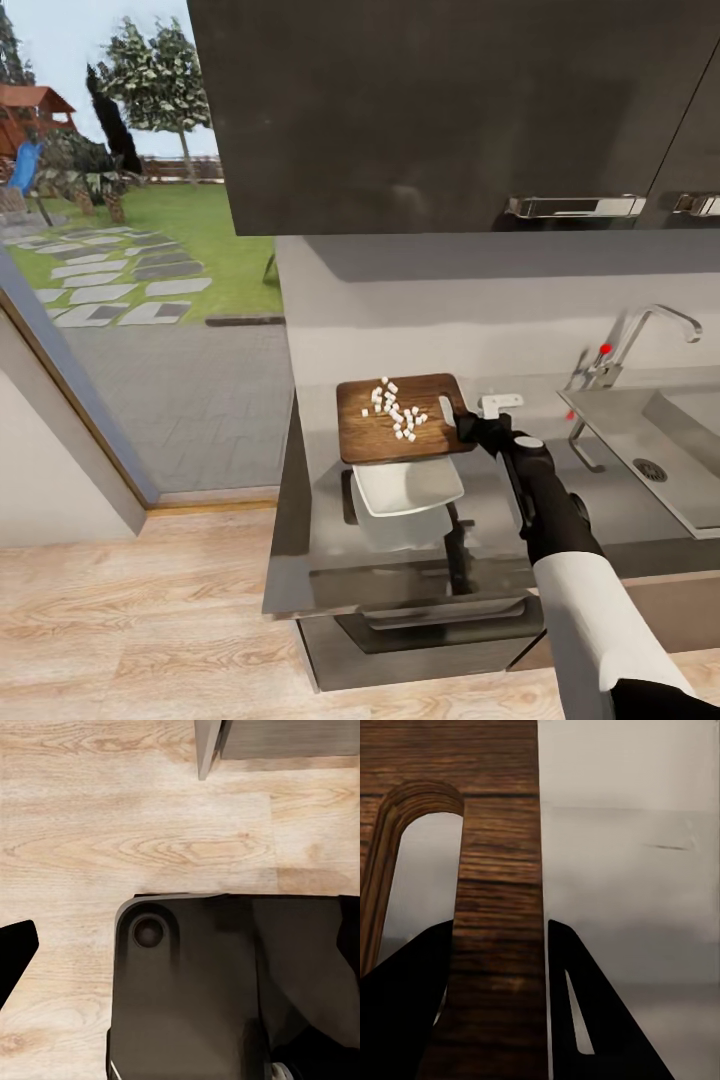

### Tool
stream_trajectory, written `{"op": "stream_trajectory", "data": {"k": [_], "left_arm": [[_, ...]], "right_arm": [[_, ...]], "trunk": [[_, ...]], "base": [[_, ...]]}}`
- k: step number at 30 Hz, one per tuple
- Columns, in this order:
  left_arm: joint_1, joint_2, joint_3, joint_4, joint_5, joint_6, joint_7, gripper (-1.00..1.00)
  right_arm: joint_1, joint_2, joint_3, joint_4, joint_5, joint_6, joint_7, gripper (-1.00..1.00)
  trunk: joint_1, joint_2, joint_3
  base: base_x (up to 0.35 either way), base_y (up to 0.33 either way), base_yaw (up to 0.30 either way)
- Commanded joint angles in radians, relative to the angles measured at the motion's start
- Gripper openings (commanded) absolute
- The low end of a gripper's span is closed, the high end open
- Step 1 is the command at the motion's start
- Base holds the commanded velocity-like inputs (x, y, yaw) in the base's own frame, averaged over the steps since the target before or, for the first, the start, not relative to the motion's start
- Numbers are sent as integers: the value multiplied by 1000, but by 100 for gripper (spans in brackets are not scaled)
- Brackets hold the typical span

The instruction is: In the kitchen, take the Vidalia onion out of the sink, dice it on the chopping board with the paring knife, put the diced onion into the bowl on the countertop, then place both the paring knife and the chopping board into the sink.

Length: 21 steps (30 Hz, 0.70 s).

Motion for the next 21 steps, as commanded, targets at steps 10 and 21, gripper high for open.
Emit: {"op": "stream_trajectory", "data": {"k": [10, 21], "left_arm": [[0, 1, -8, -2, 7, -2, 4, 100], [0, 1, -8, -2, 7, -2, 4, 100]], "right_arm": [[-1, 1, -19, 11, 10, -28, 12, -100], [-1, 2, -94, 14, 9, -90, 15, -100]], "trunk": [[1, -2, -2], [1, -2, -2]], "base": [[0, 0, 0], [0, 0, 0]]}}
